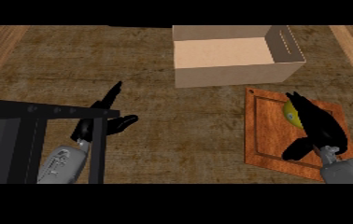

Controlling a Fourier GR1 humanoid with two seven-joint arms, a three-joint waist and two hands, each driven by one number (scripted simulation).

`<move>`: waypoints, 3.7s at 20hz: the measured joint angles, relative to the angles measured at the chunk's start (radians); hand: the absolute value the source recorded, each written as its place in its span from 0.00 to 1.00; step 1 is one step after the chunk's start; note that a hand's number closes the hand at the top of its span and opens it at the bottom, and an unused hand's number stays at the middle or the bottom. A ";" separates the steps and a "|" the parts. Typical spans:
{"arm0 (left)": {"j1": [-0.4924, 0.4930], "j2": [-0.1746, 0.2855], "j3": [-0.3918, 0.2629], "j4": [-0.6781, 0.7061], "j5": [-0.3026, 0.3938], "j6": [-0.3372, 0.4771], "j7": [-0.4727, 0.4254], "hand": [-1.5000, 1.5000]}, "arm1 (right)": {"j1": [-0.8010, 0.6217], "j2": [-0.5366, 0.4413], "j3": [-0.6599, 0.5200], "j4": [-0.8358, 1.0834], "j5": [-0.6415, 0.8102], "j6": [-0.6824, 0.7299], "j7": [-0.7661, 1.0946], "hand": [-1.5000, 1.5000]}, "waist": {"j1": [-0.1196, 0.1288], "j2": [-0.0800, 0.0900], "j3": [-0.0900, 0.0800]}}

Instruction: Pick the lemon from the cutting board and place it in the cardboard box

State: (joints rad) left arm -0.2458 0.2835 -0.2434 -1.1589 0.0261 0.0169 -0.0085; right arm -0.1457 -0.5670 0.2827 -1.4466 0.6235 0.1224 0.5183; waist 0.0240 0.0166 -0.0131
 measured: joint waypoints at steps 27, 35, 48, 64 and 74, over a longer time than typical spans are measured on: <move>-0.018 -0.014 0.005 0.025 0.005 -0.013 -0.029 0.50 | -0.246 0.222 0.298 -0.038 0.309 -0.062 -0.120 1.00 | 0.015 -0.006 -0.007; 0.013 -0.006 0.022 0.009 0.004 -0.007 -0.027 0.50 | -0.288 0.272 0.324 -0.249 0.349 -0.027 -0.046 1.00 | -0.014 -0.016 -0.006; 0.033 -0.004 0.033 -0.014 -0.002 -0.003 -0.010 0.50 | -0.326 0.329 0.193 -0.650 0.261 0.121 0.151 1.00 | -0.026 -0.016 -0.002; 0.008 -0.015 0.027 -0.017 -0.016 -0.021 -0.004 0.50 | -0.578 0.345 -0.077 -0.479 0.176 0.199 0.206 1.00 | 0.003 0.000 -0.003; -0.001 -0.026 0.032 -0.014 -0.021 -0.025 -0.007 0.50 | -0.688 0.320 -0.173 -0.206 0.202 0.104 0.099 1.00 | 0.015 0.005 -0.003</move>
State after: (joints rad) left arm -0.2466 0.2578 -0.2118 -1.1732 0.0046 -0.0086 -0.0157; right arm -0.8335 -0.2469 0.1098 -1.6531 0.8253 0.2263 0.6172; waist 0.0385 0.0217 -0.0158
